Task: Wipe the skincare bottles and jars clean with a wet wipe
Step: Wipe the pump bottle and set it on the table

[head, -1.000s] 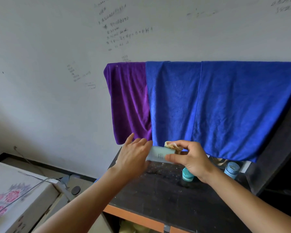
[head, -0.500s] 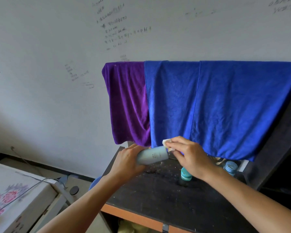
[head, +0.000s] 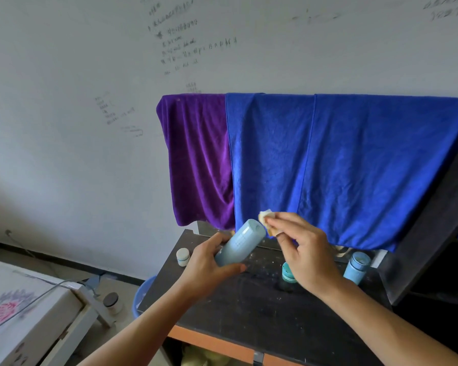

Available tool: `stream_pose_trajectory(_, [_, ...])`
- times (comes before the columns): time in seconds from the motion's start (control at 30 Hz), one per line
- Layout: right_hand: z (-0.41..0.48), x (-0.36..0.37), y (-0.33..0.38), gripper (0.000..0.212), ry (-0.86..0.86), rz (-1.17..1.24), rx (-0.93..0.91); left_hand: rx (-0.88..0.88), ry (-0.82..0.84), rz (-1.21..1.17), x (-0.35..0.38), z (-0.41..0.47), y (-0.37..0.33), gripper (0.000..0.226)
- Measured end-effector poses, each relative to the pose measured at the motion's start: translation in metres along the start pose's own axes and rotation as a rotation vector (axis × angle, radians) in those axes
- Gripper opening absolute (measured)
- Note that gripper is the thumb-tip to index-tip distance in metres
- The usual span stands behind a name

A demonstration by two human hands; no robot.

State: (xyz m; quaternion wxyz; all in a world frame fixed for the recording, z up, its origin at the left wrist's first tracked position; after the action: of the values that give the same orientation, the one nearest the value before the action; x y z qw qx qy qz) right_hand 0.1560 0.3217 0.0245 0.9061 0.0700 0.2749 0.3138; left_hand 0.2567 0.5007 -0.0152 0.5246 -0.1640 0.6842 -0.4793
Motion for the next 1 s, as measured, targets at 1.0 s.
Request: stream_pose_trajectory(1.0, [-0.018, 0.079, -0.021, 0.039, -0.132, 1.016, 1.152, 0.662, -0.317, 0.605, -0.019, 0.068, 0.041, 0.047])
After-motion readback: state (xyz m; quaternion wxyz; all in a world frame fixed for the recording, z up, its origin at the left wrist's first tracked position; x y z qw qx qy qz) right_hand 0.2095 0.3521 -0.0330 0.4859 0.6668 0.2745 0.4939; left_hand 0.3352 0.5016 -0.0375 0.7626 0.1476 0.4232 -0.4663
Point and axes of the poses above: each hand's wrist, its own z-axis towards the middle knuckle, its own x-axis out of the palm, y = z × x, the point moved 1 cm from there along z, towards the middle knuckle, and after that the axes turned 15 degrees about -x, right-handed, at the moved point
